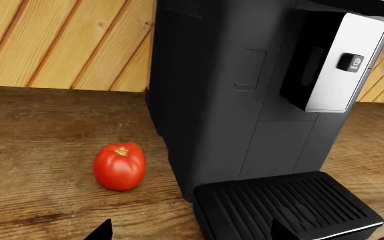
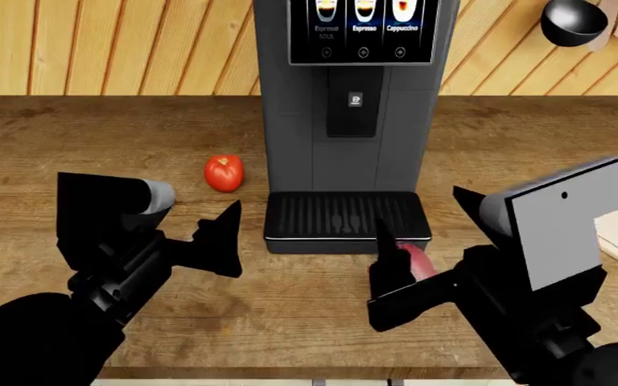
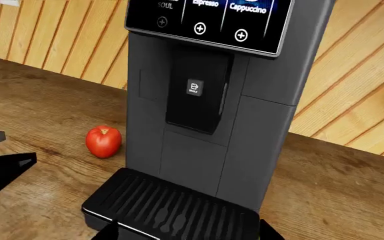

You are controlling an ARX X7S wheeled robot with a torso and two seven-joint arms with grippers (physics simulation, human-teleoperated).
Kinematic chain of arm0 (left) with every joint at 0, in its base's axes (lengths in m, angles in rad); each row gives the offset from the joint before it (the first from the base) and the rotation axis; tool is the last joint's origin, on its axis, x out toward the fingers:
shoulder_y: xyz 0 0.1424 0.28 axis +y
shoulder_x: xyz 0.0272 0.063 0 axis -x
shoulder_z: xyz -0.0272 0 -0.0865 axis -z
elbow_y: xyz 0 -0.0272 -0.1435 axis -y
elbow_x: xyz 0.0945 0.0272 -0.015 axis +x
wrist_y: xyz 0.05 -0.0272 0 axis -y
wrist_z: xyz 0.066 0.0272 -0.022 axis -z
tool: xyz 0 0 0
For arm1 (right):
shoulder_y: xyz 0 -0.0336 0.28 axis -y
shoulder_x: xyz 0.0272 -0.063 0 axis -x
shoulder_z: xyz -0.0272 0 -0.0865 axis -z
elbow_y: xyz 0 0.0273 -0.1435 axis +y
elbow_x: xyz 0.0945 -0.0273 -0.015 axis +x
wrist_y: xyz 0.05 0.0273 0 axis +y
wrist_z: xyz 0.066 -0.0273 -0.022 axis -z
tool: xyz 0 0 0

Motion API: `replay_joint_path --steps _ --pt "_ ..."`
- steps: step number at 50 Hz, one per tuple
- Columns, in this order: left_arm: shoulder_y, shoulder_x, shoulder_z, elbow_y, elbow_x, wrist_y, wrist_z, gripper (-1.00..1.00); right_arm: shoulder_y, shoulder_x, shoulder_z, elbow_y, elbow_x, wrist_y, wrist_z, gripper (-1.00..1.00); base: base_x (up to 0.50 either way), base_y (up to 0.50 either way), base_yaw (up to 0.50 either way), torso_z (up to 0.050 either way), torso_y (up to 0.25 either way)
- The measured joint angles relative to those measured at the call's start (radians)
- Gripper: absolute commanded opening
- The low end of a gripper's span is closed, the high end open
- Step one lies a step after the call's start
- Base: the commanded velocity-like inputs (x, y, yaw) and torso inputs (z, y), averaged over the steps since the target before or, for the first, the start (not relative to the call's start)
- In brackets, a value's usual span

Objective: Place the avocado, onion, tomato and bell pepper on the cutting board.

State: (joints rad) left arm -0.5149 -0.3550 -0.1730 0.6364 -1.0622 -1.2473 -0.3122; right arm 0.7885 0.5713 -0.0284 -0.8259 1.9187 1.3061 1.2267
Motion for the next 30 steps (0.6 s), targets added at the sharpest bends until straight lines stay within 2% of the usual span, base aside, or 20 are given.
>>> replay_joint_path --steps 10,30 --pt "-0.003 -0.007 0.012 -0.017 0.014 0.018 0.006 1.0 0.069 0.11 -0.079 0.003 0.188 -0.06 0.083 1.0 0.0 0.0 0.0 0.0 0.0" --pt "-0.007 -0.018 0.036 -0.039 0.029 0.038 0.006 1.0 0.019 0.158 -0.118 0.063 0.213 -0.005 0.016 1.0 0.0 0.0 0.0 0.0 0.0"
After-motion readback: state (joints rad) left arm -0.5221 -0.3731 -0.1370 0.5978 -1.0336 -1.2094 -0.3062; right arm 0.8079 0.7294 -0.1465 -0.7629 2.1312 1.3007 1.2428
